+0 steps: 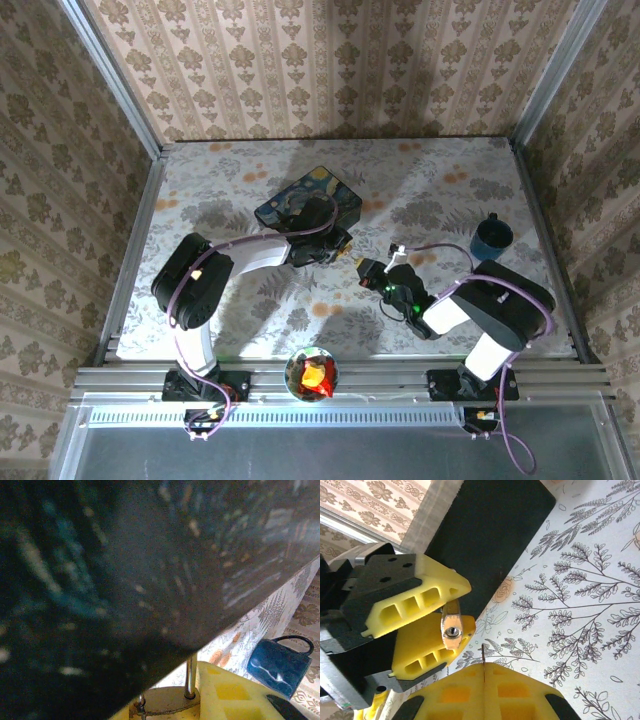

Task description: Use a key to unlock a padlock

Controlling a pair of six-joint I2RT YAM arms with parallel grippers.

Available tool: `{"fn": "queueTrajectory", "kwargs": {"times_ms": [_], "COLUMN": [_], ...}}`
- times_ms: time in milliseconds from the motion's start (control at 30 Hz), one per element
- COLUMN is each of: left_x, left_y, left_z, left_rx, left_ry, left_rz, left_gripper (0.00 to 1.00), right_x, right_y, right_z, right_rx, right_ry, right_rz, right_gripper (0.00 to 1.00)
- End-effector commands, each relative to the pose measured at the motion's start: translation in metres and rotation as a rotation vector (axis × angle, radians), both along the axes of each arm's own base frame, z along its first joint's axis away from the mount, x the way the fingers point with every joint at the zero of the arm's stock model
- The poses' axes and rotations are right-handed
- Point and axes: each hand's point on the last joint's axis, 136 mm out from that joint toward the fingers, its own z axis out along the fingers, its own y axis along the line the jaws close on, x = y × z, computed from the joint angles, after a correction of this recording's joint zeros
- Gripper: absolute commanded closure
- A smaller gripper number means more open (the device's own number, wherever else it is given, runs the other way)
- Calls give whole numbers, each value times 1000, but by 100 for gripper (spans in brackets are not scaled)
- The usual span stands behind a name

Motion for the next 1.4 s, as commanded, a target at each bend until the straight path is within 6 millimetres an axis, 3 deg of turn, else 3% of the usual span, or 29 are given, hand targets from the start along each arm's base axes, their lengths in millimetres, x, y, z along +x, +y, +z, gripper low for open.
{"fn": "queueTrajectory", "kwargs": {"times_ms": [0, 233, 333, 433, 567, 633, 733, 800, 967, 1133, 1233, 1367], "left_x": [-35, -36, -40, -42, -45, -46, -44, -42, -36, -15, -9, -15], "left_y": [-10, -4, 1, 9, 18, 20, 20, 19, 27, 42, 35, 13], "left_z": [-24, -34, -45, -55, -66, -67, -59, -48, -4, 66, 104, 148], "left_rx": [-53, -9, 32, 83, 141, 147, 143, 139, 131, 94, -4, -191], "left_ry": [191, 196, 212, 215, 211, 208, 174, 133, -26, -329, -532, -745], "left_rz": [-27, -26, -36, -44, -54, -64, -88, -117, -174, -168, -228, -344], "left_gripper": [98, 97, 90, 74, 61, 40, 21, 16, 16, 19, 20, 22], "right_x": [10, 5, 2, -2, -8, -12, -18, -23, -35, -45, -50, -54], "right_y": [4, -4, -8, -14, -23, -28, -36, -42, -60, -79, -88, -86], "right_z": [21, 17, 15, 11, 13, 20, 30, 39, 67, 101, 121, 142], "right_rx": [79, 32, 4, -27, -75, -93, -118, -129, -100, -31, 27, 73], "right_ry": [-70, -57, -32, 3, 31, 26, 19, 9, -50, -127, -178, -229], "right_rz": [-33, -56, -60, -72, -84, -84, -85, -86, -70, -64, -69, -44], "right_gripper": [100, 100, 100, 100, 100, 100, 100, 100, 100, 100, 100, 100]}}
